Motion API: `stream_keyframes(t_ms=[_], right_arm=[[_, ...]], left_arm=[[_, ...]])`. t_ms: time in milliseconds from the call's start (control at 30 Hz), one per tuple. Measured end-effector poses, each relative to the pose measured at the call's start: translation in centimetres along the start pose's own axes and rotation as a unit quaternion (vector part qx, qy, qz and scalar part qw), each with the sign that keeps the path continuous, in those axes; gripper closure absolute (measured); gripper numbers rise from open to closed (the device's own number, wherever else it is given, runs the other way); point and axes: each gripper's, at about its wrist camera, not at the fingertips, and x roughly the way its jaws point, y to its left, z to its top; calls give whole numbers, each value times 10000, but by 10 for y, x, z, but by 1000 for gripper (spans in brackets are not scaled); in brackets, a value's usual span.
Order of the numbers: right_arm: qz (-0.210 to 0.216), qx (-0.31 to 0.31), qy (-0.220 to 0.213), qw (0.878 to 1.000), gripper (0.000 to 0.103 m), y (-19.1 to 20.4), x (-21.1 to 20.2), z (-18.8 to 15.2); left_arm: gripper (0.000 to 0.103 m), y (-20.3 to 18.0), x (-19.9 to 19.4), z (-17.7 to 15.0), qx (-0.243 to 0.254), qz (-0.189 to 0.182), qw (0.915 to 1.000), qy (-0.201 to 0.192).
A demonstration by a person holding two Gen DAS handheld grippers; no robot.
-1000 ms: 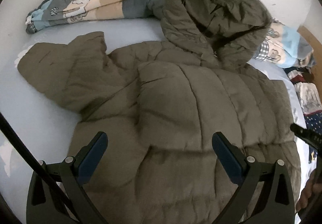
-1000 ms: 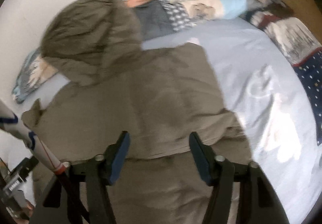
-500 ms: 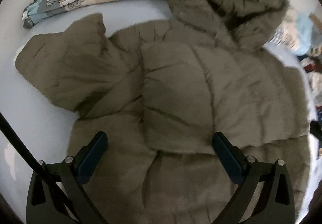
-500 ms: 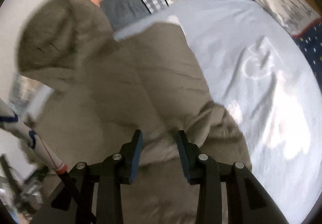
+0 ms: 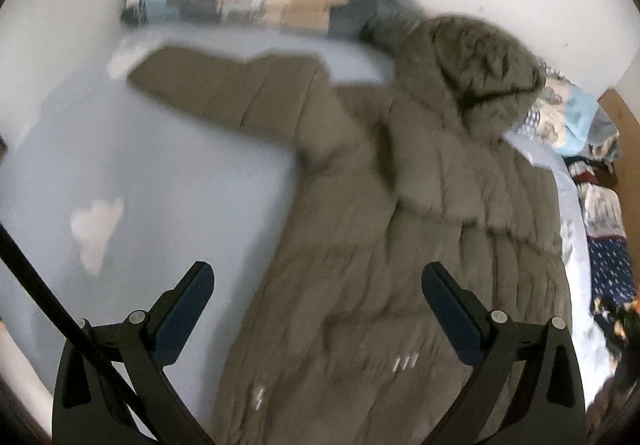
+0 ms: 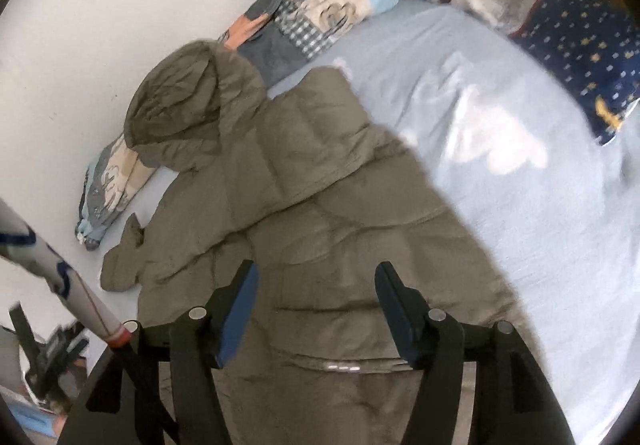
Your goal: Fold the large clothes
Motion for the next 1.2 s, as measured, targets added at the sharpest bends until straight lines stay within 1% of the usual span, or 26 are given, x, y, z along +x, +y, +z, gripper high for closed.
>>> stream_keyframes(t_ms=[33,67,133,167,200,267,300,367,433,467,533,567,600,633,667,700,733,767,833,933,967,1000,1067,1200], right_arm=[[-27,37,-23,10000,37,-12,-6,3],[-43,83,28,10000,32,-27,-8,5],[-102,87,242,9996,29,-54,-6,5],[-340,96,353,9988,29,-77,-4,0],[-549,159,458,9973,29,-94,0,-5],[-687,317,722,9945,29,-127,5,-18],[-621,388,801,9941,29,-139,5,-25],[-212,574,1023,9929,29,-156,5,-38],[280,721,1133,9905,29,-163,2,-50],[450,738,1177,9893,29,-164,2,-56],[715,695,1373,9855,29,-163,4,-70],[810,647,1503,9832,32,-160,6,-78],[855,597,1568,9821,39,-157,7,-85],[857,513,1562,9827,57,-154,7,-89],[809,407,1512,9843,72,-149,4,-94],[685,268,1390,9876,77,-143,-2,-97],[609,175,1301,9895,79,-139,-7,-99],[493,58,1210,9914,81,-134,-11,-100],[96,-303,1083,9936,82,-118,-21,-109],[-242,-585,1017,9928,83,-111,-31,-119],[-319,-654,1029,9920,83,-108,-36,-124],[-369,-690,1057,9913,83,-109,-39,-126],[-429,-665,1090,9909,83,-112,-46,-131],[-552,-558,1114,9907,82,-118,-54,-133]], left_arm=[[0,11,5,-9,-19,-18,9999,148],[0,20,7,-17,-30,0,9998,219],[0,45,20,-27,-178,177,9991,354],[0,56,26,-29,-254,161,9984,475],[0,63,33,-29,-310,6,9974,644],[0,77,40,-33,-465,-325,9945,878],[0,82,43,-35,-585,-376,9928,973],[0,96,45,-47,-867,-662,9876,1128],[0,104,48,-61,-1005,-941,9817,1312],[0,107,51,-69,-1043,-1051,9784,1441],[0,109,49,-84,-1055,-1241,9749,1519],[0,109,47,-88,-994,-1330,9746,1506],[1,104,41,-92,-825,-1373,9766,1433],[10,101,38,-95,-698,-1397,9782,1368],[35,96,36,-99,-548,-1434,9787,1366],[50,92,34,-104,-425,-1386,9799,1372],[56,86,34,-107,-298,-1257,9824,1352],[58,79,33,-111,-145,-1088,9858,1269],[62,69,29,-117,51,-884,9892,1171],[65,68,16,-133,-4,-816,9900,1147],[65,70,12,-142,-71,-806,9897,1181],[65,77,8,-143,-119,-795,9894,1211],[65,79,2,-154,-122,-758,9893,1238],[65,84,-5,-152,-36,-710,9905,1177]])
